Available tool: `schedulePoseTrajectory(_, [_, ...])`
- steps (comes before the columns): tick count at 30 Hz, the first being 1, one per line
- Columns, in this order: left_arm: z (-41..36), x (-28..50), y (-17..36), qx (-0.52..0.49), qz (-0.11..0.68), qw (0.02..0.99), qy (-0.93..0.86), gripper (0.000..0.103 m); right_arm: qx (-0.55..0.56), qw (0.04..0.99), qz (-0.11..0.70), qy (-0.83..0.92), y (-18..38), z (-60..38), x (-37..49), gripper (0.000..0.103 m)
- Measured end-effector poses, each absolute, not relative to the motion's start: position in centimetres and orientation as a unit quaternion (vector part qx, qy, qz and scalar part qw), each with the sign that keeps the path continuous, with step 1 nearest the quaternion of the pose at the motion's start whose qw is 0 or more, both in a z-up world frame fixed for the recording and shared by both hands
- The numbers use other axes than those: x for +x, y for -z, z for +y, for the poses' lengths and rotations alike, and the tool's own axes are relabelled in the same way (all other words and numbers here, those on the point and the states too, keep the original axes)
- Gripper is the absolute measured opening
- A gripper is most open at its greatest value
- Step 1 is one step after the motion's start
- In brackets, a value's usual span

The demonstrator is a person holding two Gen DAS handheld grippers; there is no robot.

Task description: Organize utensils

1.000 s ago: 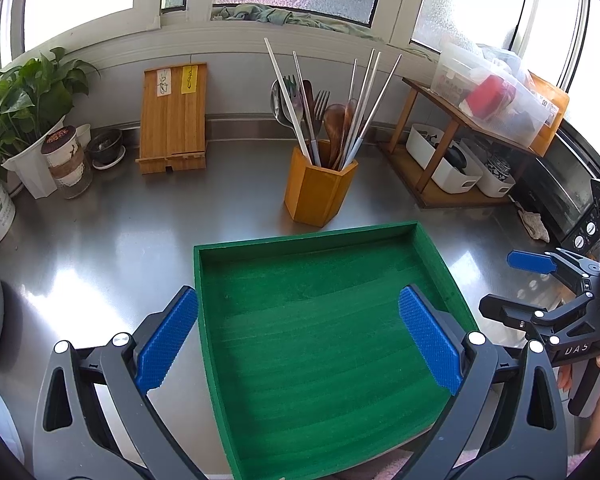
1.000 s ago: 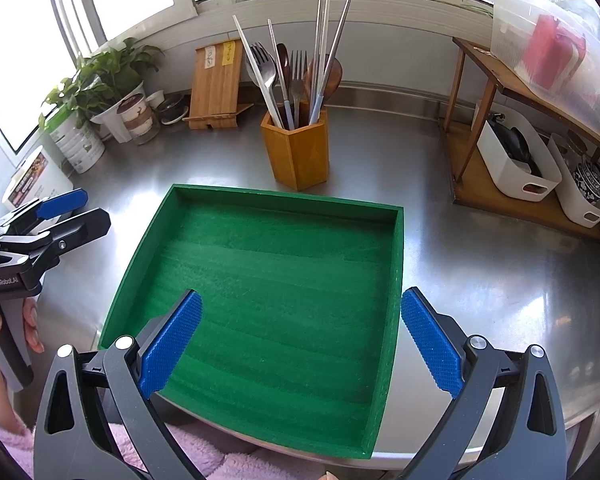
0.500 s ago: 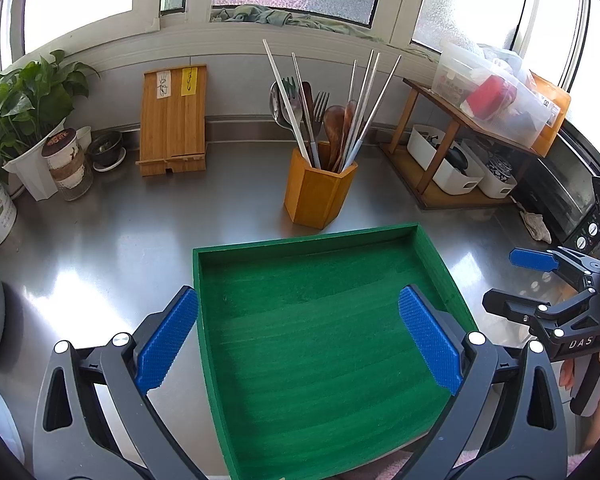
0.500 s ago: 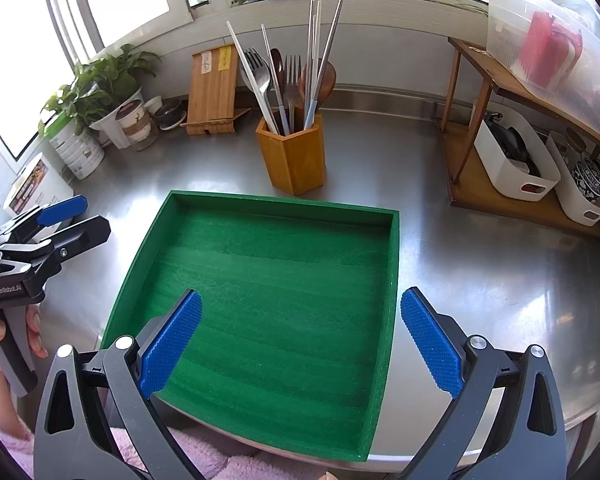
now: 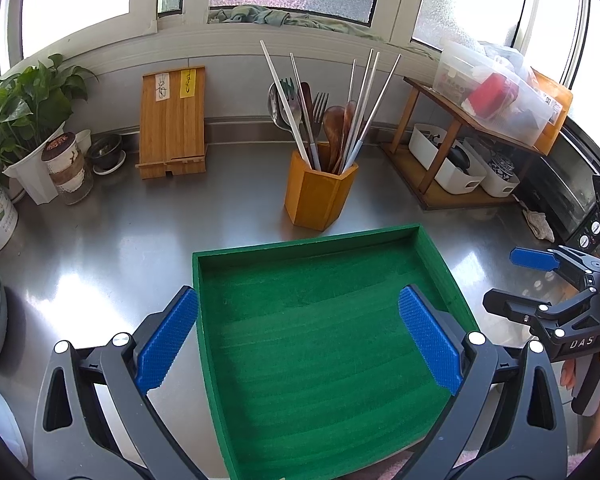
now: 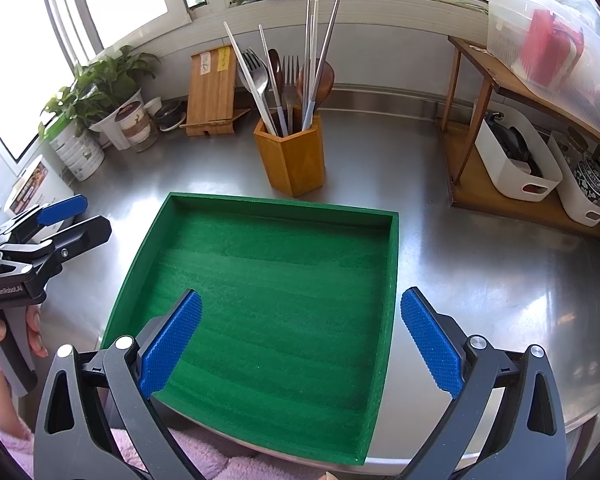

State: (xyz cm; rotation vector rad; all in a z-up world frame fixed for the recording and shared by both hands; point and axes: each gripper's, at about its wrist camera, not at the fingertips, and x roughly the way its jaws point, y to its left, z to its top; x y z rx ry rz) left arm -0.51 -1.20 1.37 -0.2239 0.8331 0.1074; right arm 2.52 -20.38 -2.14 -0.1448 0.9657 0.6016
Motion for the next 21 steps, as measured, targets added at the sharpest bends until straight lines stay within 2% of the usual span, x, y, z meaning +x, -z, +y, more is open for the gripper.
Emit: schedulePoseTrajectory(21, [-1.19, -0.01, -1.28, -0.104, 0.405, 0.906, -0.063, 0.095, -0.063, 0.838, 0.458, -0.288, 2.33, -20.58, 3.15, 0.100])
